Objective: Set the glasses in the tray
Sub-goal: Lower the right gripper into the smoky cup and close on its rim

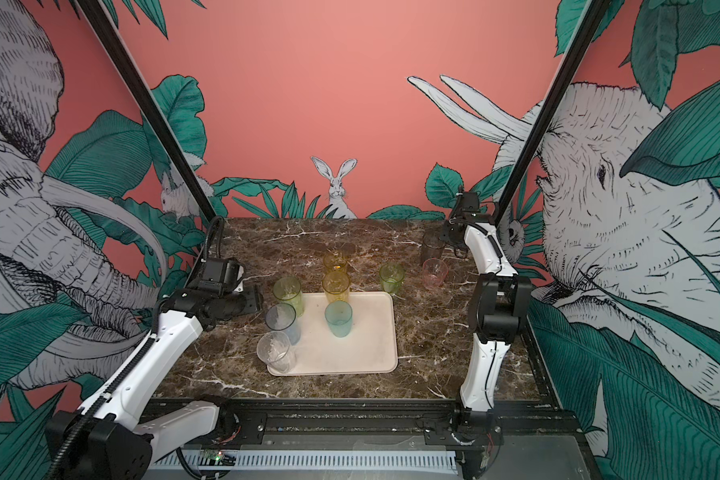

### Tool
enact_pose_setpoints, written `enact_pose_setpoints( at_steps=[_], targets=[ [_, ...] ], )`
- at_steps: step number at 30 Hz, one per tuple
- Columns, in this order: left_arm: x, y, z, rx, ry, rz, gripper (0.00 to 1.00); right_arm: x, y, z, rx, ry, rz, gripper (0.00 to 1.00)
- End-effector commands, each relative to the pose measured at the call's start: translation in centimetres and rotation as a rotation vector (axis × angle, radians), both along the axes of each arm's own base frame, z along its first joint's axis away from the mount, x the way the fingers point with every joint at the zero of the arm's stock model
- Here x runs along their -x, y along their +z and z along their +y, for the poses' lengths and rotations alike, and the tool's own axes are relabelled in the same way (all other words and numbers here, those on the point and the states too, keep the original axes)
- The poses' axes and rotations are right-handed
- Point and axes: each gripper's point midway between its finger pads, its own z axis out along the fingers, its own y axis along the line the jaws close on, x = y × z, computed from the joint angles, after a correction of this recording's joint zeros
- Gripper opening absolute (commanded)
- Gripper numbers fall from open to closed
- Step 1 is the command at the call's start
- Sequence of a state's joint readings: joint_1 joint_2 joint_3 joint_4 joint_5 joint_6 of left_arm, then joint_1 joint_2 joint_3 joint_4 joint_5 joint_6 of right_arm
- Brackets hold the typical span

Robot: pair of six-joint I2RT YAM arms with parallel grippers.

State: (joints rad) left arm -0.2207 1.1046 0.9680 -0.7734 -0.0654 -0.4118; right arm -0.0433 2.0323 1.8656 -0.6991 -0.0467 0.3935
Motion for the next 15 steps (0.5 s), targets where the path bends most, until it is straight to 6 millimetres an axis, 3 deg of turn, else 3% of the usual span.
enact_pose_setpoints(
  at_steps=[1,15],
  targets=[
    [0.2,0.2,0.1,0.014,0.013,-0.006,0.68,-0.4,-0.7,0.1,-0.029,-0.001,-0.003,0.50],
    [0.1,0.2,0.0,0.021,0.011,-0.004,0.68,-0.6,-2.0,0.7,-0.063,0.010,0.008,0.39]
  ],
)
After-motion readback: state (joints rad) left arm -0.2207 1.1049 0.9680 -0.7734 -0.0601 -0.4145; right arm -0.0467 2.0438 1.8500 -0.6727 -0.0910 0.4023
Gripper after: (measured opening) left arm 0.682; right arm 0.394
